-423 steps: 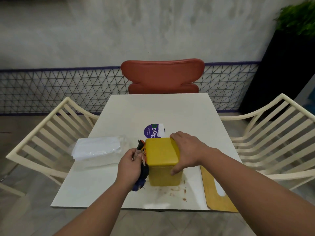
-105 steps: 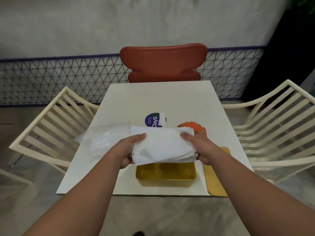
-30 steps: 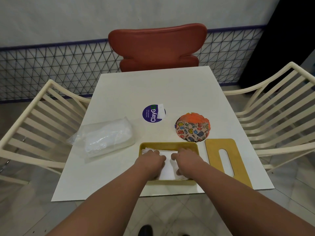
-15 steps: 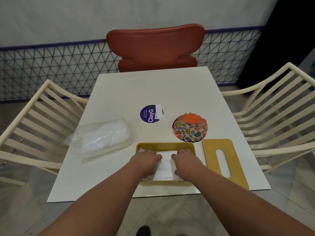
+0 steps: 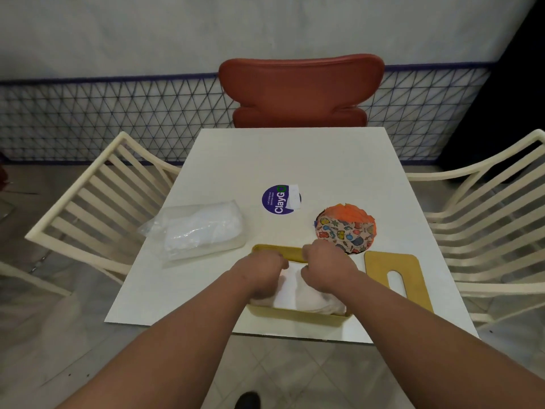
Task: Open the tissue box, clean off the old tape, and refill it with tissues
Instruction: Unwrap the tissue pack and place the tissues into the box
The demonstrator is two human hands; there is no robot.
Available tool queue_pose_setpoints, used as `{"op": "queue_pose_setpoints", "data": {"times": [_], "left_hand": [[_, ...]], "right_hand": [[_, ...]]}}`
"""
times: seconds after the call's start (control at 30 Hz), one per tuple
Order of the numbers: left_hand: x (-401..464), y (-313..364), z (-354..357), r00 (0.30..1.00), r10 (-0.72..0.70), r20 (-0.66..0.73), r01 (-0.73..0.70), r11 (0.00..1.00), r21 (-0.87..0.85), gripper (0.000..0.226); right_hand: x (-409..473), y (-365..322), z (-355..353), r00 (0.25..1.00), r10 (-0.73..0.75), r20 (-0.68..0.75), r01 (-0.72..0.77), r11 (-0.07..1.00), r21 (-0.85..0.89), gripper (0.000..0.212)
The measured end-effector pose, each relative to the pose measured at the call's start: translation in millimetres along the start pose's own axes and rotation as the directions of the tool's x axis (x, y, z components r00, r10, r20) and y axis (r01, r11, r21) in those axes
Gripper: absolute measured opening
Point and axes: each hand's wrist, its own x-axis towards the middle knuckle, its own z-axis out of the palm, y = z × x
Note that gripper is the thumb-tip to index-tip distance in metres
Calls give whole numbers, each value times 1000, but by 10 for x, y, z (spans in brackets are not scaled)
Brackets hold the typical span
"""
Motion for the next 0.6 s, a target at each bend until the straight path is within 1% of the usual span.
{"op": "queue_pose_setpoints", "data": {"times": [0.1, 0.13, 0.2, 0.3, 0.43, 0.53, 0.6], "left_hand": [[-168, -115, -207, 968, -101, -231, 76, 991, -114, 36], [-224, -161, -256, 950, -135, -282, 97, 985, -143, 33], [-359, -316, -343, 915, -226, -334, 155, 962, -226, 32], [-505, -687, -428, 858, -359, -366, 238, 911, -337, 37], [-627, -1322, -451, 729, -561, -392, 302, 778, -551, 33], [-736, -1836, -407, 638, -683, -355, 351, 668, -656, 23], [-780, -2172, -315, 589, -754, -292, 392, 582, -712, 15]], "right_hand": [[168, -204, -156, 991, -38, -131, 49, 995, 86, 31], [209, -275, -173, 987, -40, -158, 60, 990, 126, 33], [308, -475, -208, 978, -50, -204, 94, 973, 210, 36], [487, -776, -237, 970, -34, -241, 117, 933, 340, 39], [833, -1046, -209, 974, 41, -221, 67, 885, 461, 41], [1105, -1209, -167, 972, 133, -192, -12, 849, 529, 42], [1263, -1284, -128, 964, 196, -178, -68, 834, 548, 45]]}}
